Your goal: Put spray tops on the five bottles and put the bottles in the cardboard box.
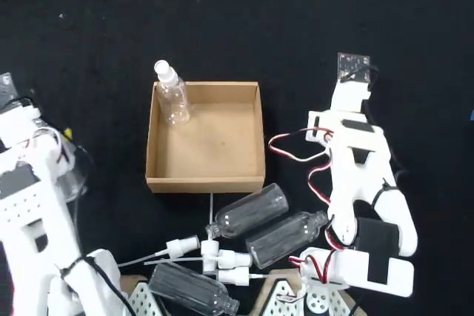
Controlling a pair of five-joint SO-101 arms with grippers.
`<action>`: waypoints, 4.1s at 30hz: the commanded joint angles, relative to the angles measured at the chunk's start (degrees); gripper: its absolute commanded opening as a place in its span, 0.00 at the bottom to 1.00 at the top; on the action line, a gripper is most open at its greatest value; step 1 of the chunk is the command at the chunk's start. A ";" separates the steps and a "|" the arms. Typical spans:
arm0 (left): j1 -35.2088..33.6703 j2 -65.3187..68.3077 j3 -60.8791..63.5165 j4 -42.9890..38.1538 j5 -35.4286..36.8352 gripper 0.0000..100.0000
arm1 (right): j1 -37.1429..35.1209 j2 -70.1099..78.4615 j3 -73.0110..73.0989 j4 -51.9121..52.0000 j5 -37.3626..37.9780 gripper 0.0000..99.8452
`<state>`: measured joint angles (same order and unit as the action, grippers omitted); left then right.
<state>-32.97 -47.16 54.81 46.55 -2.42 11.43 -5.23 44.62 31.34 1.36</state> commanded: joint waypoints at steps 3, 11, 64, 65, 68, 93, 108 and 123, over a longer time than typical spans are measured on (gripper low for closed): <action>1.36 -8.26 8.92 -14.33 8.70 0.03 | 0.70 -1.01 -5.49 5.45 -0.35 0.19; 4.70 -17.05 25.89 -33.76 10.02 0.03 | 0.53 -2.24 -5.23 5.36 -0.35 0.19; -11.65 -56.88 42.51 -20.40 23.12 0.03 | -67.69 -41.63 -4.70 56.88 20.57 0.19; -11.65 -56.88 42.51 -20.40 23.21 0.03 | -69.01 -41.63 -2.33 53.98 19.25 0.19; -11.65 -56.88 42.51 -20.48 23.30 0.03 | -71.65 -41.63 4.26 45.80 16.26 0.19; -14.90 -56.88 42.51 -20.40 23.12 0.03 | -79.38 -42.15 18.42 27.60 10.20 0.19; -13.23 -56.88 42.51 -20.22 23.12 0.03 | -79.74 -41.89 22.37 25.58 9.76 0.19; -13.05 -56.88 42.51 -20.31 23.12 0.03 | -79.65 -41.89 26.15 21.27 12.40 0.05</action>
<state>-46.68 -103.34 96.40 27.03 20.53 -67.08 -44.26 69.76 55.52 11.38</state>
